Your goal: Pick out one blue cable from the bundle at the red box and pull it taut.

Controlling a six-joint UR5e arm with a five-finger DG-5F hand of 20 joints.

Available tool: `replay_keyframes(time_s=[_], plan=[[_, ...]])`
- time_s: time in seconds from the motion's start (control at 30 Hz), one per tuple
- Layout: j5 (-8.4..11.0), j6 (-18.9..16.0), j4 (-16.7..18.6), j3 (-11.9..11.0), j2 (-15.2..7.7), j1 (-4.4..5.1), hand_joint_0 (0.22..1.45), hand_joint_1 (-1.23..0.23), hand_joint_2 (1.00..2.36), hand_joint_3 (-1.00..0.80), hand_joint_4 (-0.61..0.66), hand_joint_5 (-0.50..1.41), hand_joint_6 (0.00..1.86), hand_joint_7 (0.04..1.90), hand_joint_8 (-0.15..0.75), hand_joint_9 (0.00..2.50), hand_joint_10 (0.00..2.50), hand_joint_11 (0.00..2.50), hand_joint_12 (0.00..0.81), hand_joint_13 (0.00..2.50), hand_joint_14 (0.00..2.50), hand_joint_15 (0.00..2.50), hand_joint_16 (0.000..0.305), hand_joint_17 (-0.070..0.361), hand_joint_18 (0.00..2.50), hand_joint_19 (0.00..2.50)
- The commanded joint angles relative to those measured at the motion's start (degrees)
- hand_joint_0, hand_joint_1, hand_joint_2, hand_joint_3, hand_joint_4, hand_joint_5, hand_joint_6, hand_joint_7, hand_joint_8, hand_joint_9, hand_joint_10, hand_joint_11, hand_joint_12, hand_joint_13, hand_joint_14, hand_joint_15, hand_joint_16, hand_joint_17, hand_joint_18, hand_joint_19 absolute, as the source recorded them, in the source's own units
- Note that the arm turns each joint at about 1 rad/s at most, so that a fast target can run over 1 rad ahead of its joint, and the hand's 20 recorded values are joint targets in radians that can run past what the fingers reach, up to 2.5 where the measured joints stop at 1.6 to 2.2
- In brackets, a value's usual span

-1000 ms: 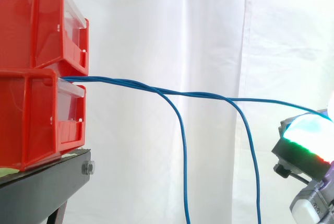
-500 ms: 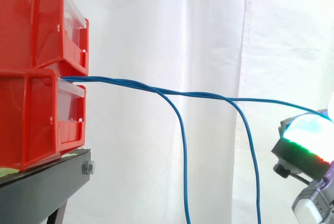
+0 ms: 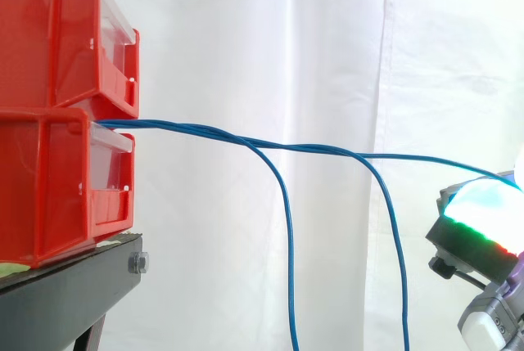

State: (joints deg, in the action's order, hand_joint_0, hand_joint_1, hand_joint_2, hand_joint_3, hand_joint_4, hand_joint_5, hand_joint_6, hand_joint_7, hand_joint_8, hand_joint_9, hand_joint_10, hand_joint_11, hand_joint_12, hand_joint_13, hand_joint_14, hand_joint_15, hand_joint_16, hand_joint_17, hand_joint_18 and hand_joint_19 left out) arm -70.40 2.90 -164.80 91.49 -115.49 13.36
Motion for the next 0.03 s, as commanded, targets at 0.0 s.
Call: replay_keyframes(time_s=[0.0], plan=[[0.00,0.00,0.00,0.09,0.00,0.00,0.55,-0.79,1.07,-0.05,-0.27,-0.04,0.78,1.01,0.288,0.73,0.00,0.09,0.442,0.68,0.01,0.24,0.065,0.147,0.72,0.35]])
